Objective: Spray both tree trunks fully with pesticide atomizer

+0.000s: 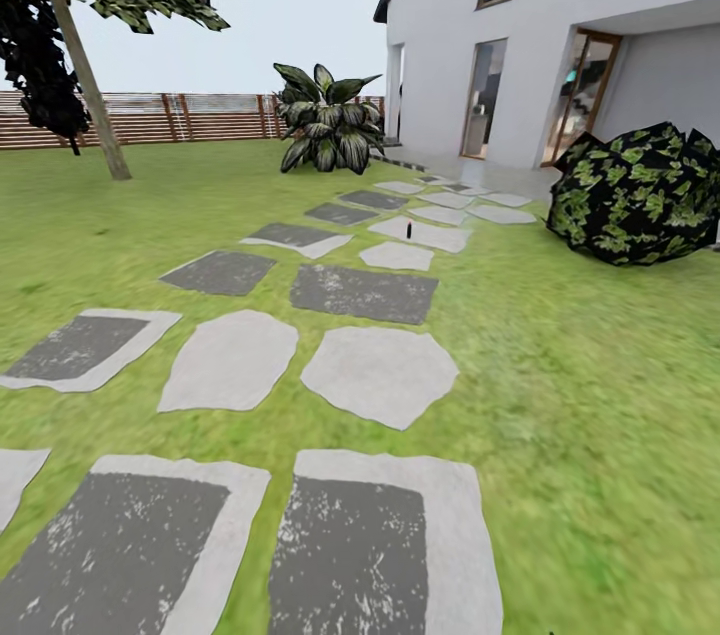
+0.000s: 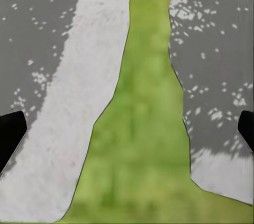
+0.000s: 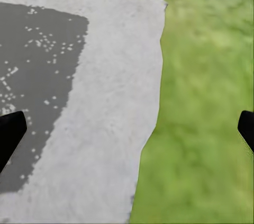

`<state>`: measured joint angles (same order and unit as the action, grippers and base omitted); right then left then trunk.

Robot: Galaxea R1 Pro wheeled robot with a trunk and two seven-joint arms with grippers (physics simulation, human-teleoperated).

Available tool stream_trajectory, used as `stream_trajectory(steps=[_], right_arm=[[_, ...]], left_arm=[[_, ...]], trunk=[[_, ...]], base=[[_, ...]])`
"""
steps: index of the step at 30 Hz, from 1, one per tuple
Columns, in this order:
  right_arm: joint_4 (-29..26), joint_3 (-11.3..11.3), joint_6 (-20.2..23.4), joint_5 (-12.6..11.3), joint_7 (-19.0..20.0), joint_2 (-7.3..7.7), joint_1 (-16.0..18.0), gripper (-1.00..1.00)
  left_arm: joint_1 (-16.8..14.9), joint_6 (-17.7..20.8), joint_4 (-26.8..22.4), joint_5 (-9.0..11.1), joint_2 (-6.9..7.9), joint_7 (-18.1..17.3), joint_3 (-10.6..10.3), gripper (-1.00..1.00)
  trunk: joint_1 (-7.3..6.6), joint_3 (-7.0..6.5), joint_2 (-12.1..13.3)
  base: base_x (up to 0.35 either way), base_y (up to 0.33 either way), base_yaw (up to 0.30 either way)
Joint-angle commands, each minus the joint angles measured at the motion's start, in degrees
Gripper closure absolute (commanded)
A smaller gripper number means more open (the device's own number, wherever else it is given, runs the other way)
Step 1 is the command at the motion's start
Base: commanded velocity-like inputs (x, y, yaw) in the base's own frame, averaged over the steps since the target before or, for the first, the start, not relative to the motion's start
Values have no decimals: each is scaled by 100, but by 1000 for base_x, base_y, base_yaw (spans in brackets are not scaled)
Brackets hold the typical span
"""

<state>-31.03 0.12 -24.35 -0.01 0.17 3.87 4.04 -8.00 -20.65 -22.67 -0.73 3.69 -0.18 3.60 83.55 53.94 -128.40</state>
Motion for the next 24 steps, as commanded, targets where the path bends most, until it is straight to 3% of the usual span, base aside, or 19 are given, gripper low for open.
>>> stream_trajectory(steps=[1,24], right_arm=[[0,0,0,0,0,0,0,-100],[0,6,0,1,0,0,0,-100]], left_arm=[[0,0,1,-2,0,0,0,-100],[-7,9,8,1,0,0,0,-100]], trunk=[[0,0,0],[0,0,0]], base=[[340,0,0],[340,0,0]])
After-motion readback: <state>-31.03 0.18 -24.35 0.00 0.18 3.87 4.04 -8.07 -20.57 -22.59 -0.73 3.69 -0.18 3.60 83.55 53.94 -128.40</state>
